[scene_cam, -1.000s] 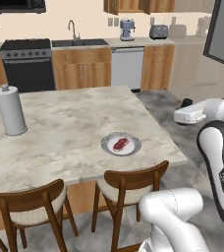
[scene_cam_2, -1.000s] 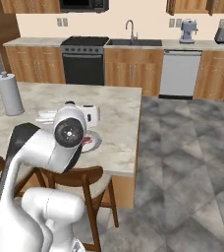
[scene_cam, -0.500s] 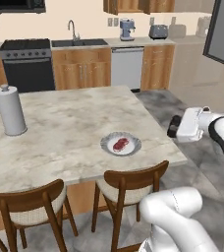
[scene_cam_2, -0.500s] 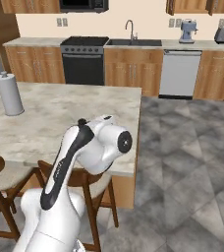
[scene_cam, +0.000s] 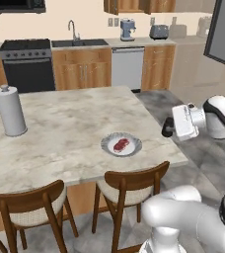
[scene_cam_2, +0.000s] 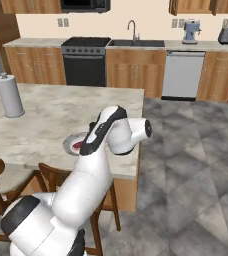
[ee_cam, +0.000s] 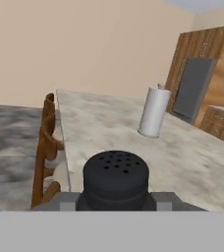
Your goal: Retrieve the shaker from the cabinet and place it next the steak on a plate on the dining table.
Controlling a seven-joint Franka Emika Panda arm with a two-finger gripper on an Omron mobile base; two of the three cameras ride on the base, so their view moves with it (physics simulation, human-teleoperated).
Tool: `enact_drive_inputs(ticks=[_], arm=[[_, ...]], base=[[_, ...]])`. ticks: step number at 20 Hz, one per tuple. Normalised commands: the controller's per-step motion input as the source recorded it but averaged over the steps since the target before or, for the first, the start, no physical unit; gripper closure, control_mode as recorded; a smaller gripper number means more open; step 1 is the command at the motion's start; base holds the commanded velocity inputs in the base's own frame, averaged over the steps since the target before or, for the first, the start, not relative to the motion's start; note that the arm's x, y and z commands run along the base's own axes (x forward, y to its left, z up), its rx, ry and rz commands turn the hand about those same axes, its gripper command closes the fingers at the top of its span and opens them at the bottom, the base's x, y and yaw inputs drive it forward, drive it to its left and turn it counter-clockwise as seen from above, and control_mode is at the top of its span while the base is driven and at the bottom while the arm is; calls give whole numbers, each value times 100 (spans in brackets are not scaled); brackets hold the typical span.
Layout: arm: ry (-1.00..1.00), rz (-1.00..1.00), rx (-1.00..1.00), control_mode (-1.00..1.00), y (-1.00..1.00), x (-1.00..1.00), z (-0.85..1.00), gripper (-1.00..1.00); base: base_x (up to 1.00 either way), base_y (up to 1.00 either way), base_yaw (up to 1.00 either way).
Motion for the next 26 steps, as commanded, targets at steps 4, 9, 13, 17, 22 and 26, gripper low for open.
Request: enact_drive_inputs(ticks=[4, 9, 13, 17, 22, 26], arm=[[1, 18, 0, -100, -28, 60, -12, 100], [-1, 4, 0, -100, -5, 43, -22, 100], [-8, 0, 0, -100, 0, 5, -31, 100], [-10, 0, 0, -100, 0, 0, -26, 100], [-10, -1, 0, -100, 0, 1, -20, 100], [-9, 0, 0, -100, 15, 17, -20, 100]], base=[[0, 0, 0], [0, 0, 0], [0, 0, 0], [0, 0, 0], [0, 0, 0], [0, 0, 0]])
